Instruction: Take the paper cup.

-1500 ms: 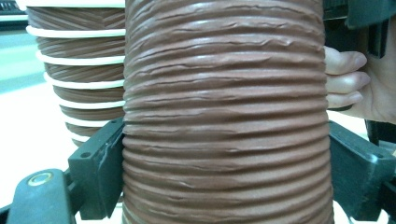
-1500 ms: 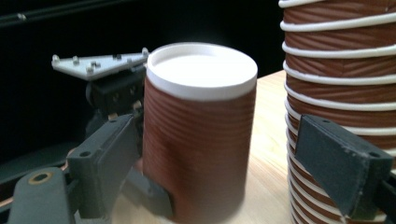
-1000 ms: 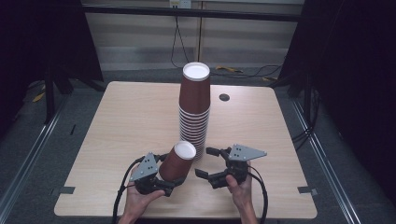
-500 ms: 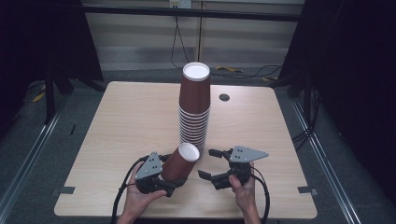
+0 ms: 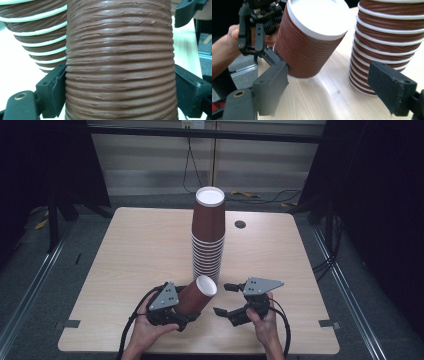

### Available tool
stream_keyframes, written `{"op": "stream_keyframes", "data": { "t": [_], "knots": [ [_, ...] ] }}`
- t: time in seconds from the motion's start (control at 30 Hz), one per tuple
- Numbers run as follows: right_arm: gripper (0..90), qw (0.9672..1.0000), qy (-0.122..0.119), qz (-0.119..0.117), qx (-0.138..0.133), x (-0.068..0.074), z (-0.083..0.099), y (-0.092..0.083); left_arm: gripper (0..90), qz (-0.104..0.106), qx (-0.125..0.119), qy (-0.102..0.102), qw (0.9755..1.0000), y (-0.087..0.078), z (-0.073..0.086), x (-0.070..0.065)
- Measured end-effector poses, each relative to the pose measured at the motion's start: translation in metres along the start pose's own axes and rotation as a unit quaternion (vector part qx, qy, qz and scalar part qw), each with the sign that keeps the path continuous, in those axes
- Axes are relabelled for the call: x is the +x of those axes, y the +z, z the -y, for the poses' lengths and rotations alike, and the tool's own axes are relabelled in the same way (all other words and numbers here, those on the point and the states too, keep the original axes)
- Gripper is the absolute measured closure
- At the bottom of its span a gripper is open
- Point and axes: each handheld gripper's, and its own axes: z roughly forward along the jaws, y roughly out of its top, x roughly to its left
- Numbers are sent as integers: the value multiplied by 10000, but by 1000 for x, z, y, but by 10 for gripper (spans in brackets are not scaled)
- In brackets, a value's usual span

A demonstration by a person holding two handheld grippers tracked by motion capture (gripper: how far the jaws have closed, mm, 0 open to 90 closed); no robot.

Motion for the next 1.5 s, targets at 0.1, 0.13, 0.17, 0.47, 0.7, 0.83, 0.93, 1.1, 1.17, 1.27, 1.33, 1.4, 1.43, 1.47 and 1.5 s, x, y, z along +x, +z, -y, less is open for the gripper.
{"op": "stream_keyframes", "data": {
  "t": [0.1,0.13,0.17,0.47,0.7,0.83,0.93,1.1,1.17,1.27,1.33,1.4,1.43,1.47,1.5],
  "knots": [
    [173,9998,-59,-12,207,1,0,1,132,80,109,59,9999,2,0,-1],
    [173,9998,-59,-12,207,1,0,1,132,87,185,106,9997,2,-1,-1],
    [195,9996,-104,42,276,2,0,1,132,84,243,137,9996,3,-1,0],
    [200,9975,-210,30,667,2,1,3,132,284,611,327,9972,8,-8,1],
    [185,9935,-224,-12,1119,0,0,7,133,267,952,391,9943,11,-11,1],
    [169,9928,-279,-23,1167,0,0,8,134,262,1115,524,9920,11,-16,1],
    [166,9921,-341,49,1209,1,-2,8,135,302,1233,603,9901,11,-18,2],
    [175,9910,-442,-69,1258,1,-5,7,135,419,1384,695,9871,12,-21,2],
    [180,9894,-509,-133,1354,2,-7,8,136,388,1455,725,9859,13,-22,3],
    [180,9886,-536,-207,1394,2,-8,8,136,359,1639,838,9822,16,-23,1],
    [180,9869,-526,-260,1502,2,-9,10,135,388,1742,916,9797,16,-25,2],
    [180,9866,-519,-258,1526,1,-8,12,135,329,1838,936,9779,16,-26,2],
    [180,9863,-517,-259,1545,1,-8,13,135,336,1876,938,9772,16,-26,2],
    [180,9864,-500,-258,1545,0,-7,14,135,356,1931,941,9760,16,-27,2],
    [179,9859,-492,-232,1581,0,-7,14,135,358,1919,954,9761,16,-27,2]
  ]
}}
